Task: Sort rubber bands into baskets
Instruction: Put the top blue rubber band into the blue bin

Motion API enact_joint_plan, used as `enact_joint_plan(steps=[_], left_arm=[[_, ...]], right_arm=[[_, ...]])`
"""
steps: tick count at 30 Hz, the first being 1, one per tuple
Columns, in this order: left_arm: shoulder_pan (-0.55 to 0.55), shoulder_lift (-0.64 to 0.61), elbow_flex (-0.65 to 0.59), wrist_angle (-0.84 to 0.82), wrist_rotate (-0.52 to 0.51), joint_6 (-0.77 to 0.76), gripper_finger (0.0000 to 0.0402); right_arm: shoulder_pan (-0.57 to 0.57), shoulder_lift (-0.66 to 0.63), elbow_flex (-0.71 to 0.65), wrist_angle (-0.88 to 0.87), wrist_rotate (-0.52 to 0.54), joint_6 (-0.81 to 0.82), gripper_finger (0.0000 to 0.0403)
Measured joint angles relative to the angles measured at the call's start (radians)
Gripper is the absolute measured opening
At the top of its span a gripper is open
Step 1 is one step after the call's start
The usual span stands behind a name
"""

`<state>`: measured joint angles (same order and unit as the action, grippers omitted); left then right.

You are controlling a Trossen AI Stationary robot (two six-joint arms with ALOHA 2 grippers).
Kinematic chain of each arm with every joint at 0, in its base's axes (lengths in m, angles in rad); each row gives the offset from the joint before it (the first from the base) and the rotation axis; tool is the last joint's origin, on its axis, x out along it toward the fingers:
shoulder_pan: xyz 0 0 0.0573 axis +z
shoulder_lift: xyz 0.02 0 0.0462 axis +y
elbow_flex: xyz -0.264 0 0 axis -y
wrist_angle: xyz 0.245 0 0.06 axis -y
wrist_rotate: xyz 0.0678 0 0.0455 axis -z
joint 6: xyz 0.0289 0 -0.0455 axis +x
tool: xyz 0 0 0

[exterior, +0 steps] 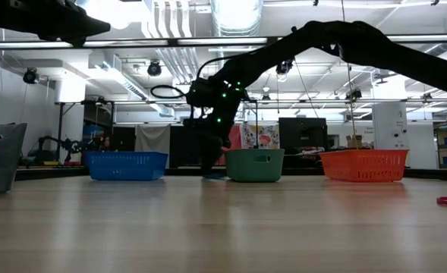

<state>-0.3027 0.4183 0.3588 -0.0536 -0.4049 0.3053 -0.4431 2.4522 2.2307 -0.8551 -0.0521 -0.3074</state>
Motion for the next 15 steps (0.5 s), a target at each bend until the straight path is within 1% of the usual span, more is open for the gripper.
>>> enact_joint_plan(steps=[7, 13, 15], left_arm=[[0.000, 0.000, 0.000, 0.000, 0.000, -0.003, 0.0036], [0.000, 0.000, 0.000, 0.000, 0.000, -0.004, 0.0036], [0.000, 0.000, 0.000, 0.000, 0.000, -0.004, 0.0036]], right_arm=[[0.003, 0.000, 0.000, 0.001, -0.008, -0.008, 0.0027], [0.005, 0.000, 0.025, -0.009, 0.053, -0.007, 0.0027], [0.006, 0.000, 0.030, -0.008, 0.054, -0.006, 0.0027]])
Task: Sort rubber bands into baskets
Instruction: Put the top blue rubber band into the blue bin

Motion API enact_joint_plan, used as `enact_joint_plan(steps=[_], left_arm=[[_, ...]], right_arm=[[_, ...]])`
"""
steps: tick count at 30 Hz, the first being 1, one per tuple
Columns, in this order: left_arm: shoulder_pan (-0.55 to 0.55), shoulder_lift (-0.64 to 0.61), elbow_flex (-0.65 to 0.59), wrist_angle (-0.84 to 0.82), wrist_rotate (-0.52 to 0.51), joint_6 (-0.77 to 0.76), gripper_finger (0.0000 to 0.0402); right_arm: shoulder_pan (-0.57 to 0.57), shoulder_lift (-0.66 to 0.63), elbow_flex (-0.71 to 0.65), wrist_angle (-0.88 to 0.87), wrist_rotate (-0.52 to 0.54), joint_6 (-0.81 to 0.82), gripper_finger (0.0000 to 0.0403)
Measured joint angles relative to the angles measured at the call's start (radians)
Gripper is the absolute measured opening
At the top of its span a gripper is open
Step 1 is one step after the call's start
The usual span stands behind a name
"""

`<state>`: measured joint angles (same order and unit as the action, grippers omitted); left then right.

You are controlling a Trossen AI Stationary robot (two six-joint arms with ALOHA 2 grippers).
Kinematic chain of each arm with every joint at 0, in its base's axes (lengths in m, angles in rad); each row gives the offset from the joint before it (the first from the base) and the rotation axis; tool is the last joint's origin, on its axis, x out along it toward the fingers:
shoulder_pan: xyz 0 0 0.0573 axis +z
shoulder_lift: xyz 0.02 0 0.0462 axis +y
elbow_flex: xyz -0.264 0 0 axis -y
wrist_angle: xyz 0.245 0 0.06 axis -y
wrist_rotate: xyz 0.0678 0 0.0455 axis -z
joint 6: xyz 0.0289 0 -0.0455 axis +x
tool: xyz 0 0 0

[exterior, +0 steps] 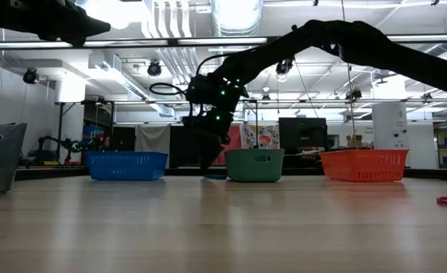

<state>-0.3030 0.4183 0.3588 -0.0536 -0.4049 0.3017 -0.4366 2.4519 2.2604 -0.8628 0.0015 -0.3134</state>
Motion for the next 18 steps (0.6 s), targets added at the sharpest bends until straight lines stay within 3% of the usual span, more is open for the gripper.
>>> enact_joint_plan(steps=[6, 12, 18], left_arm=[[0.000, 0.000, 0.000, 0.000, 0.000, 0.003, 0.0036], [0.000, 0.002, 0.000, 0.000, 0.000, 0.003, 0.0036], [0.000, 0.002, 0.000, 0.000, 0.000, 0.004, 0.0036]], right_arm=[[0.030, 0.000, 0.000, -0.022, 0.003, -0.013, 0.0027], [0.059, 0.000, 0.000, -0.032, 0.169, -0.020, 0.0027], [0.064, 0.000, 0.002, -0.059, 0.183, 0.053, 0.0027]])
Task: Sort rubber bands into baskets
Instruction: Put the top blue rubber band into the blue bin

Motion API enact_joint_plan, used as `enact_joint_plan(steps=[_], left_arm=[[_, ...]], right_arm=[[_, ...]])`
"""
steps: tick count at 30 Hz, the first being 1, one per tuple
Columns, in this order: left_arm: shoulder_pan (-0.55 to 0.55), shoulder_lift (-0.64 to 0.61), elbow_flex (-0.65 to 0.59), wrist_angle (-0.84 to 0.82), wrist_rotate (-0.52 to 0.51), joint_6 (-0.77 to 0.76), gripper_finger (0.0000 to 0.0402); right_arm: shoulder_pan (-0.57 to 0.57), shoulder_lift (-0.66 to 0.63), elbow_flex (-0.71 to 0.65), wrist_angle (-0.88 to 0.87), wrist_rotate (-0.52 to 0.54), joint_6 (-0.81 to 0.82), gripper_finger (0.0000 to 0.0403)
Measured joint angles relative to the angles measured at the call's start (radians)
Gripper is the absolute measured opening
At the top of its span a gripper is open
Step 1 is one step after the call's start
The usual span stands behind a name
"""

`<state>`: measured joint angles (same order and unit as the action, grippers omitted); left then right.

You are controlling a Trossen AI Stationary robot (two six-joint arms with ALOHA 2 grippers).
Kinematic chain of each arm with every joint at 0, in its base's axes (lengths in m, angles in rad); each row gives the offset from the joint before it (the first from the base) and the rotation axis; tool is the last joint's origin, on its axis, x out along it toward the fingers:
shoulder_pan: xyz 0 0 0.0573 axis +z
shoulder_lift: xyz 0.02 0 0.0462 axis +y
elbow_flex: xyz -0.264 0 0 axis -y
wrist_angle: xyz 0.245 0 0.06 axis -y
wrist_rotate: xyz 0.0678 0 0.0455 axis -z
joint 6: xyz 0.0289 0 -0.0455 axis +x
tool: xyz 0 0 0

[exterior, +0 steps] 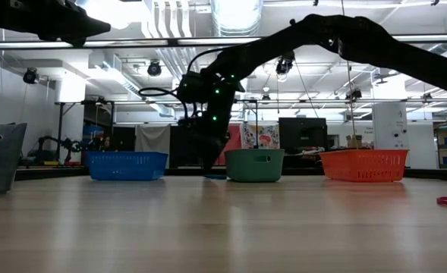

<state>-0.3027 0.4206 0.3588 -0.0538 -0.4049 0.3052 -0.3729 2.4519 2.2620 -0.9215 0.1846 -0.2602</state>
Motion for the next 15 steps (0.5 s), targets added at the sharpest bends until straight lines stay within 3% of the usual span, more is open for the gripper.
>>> enact_joint_plan(steps=[8, 15], left_arm=[[0.000, 0.004, 0.000, 0.000, 0.000, 0.000, 0.0036], [0.000, 0.011, 0.000, 0.000, 0.000, 0.000, 0.0036]], right_arm=[[0.000, 0.013, -0.001, 0.005, -0.013, 0.003, 0.0027], [0.002, 0.018, -0.004, 0.010, -0.156, -0.016, 0.0027]])
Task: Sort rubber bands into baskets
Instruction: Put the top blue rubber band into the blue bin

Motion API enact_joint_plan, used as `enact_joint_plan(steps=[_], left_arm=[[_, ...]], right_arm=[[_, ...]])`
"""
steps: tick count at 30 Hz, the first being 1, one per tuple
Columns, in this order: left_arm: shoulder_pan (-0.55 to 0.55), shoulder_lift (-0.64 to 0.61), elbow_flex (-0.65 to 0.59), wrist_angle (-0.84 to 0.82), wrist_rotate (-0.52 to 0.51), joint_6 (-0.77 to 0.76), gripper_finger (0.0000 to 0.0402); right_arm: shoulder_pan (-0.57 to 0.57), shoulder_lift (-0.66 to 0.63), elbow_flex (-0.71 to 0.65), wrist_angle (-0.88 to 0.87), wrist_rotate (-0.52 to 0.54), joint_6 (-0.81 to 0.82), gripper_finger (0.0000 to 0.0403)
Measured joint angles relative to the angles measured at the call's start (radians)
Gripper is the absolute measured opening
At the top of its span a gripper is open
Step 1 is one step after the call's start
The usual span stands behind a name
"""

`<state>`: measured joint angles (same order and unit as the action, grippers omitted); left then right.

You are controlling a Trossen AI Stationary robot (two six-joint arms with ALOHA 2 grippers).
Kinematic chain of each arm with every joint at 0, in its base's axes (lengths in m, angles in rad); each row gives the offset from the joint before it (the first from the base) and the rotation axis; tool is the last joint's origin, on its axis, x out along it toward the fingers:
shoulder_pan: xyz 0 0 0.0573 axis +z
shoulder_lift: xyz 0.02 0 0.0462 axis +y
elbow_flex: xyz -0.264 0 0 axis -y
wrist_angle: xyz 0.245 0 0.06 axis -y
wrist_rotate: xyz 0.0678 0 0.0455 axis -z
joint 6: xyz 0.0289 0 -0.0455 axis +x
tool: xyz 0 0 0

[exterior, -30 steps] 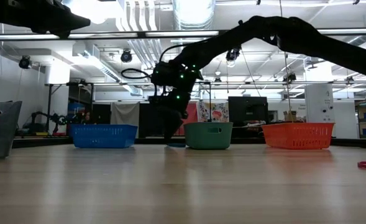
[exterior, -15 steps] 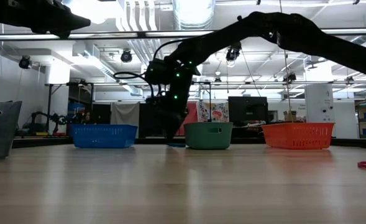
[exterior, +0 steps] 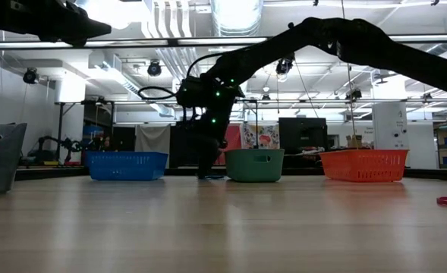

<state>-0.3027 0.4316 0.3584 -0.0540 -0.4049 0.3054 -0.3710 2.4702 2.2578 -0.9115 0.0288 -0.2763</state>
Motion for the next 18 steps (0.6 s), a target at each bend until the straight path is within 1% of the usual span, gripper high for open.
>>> enact_joint_plan(steps=[2, 6, 9, 10, 11, 14, 15, 18], left_arm=[[0.000, 0.001, 0.000, 0.000, 0.000, 0.000, 0.0036], [0.000, 0.002, 0.000, 0.000, 0.000, 0.000, 0.0036], [0.000, 0.002, 0.000, 0.000, 0.000, 0.000, 0.0036], [0.000, 0.003, 0.000, 0.000, 0.000, 0.000, 0.0036], [0.000, 0.005, 0.000, 0.000, 0.000, 0.000, 0.0036], [0.000, 0.005, 0.000, 0.000, 0.000, -0.002, 0.0036], [0.000, 0.005, 0.000, 0.000, 0.000, -0.002, 0.0036], [0.000, 0.005, 0.000, 0.000, 0.000, -0.002, 0.0036]], right_arm=[[-0.001, 0.000, 0.000, 0.009, -0.072, -0.004, 0.0027], [0.004, 0.000, 0.008, 0.007, -0.281, -0.004, 0.0027], [0.009, -0.012, 0.009, -0.024, -0.372, -0.013, 0.0027], [0.009, -0.020, 0.009, -0.030, -0.375, -0.016, 0.0027], [0.011, -0.029, 0.009, -0.030, -0.349, -0.014, 0.0027], [0.015, -0.051, 0.012, -0.023, -0.188, -0.029, 0.0027], [0.015, -0.052, 0.013, -0.022, -0.153, -0.050, 0.0027], [0.014, -0.045, 0.011, -0.026, -0.141, -0.113, 0.0027]])
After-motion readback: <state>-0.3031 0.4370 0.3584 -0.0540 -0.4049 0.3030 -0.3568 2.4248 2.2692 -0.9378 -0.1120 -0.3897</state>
